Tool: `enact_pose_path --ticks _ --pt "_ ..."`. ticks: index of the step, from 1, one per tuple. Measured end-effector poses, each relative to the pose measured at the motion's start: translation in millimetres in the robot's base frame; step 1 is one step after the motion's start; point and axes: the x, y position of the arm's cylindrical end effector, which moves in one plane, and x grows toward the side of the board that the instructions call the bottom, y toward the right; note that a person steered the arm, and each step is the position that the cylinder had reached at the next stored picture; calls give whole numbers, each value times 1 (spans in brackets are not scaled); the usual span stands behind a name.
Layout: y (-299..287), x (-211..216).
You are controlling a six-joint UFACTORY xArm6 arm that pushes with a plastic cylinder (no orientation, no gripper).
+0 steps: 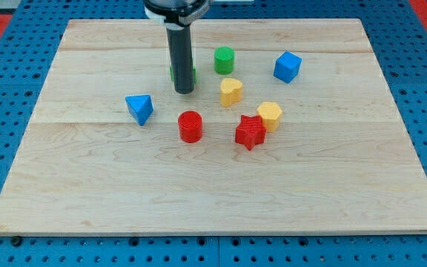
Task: Move the green star to the left of green circle
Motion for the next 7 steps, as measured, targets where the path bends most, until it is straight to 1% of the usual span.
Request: enact_pose_path --ticks 1,2,3,4,5,6,7 --pt "8 11" --pt "15 10" --pt "7 -25" --pt "-18 -56" --pt "-36 -54" --pt "-5 -13" --pt "-10 -40"
